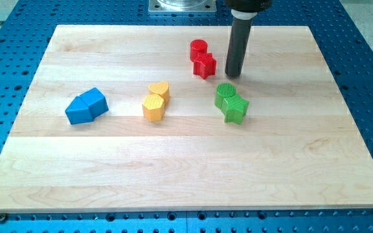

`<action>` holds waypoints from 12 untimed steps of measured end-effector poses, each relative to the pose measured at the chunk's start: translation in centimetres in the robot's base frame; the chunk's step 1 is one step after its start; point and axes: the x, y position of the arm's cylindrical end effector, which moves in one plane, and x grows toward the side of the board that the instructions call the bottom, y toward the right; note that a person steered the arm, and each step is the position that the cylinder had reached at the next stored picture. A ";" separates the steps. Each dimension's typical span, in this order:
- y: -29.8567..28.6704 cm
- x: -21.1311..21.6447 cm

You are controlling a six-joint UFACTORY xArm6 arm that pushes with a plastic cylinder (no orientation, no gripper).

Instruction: Place the yellow and blue blocks at the bottom left corner

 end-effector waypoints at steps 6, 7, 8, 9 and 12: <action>-18.2 11.4; -18.8 14.3; -23.9 18.4; -29.4 18.7; -31.2 19.4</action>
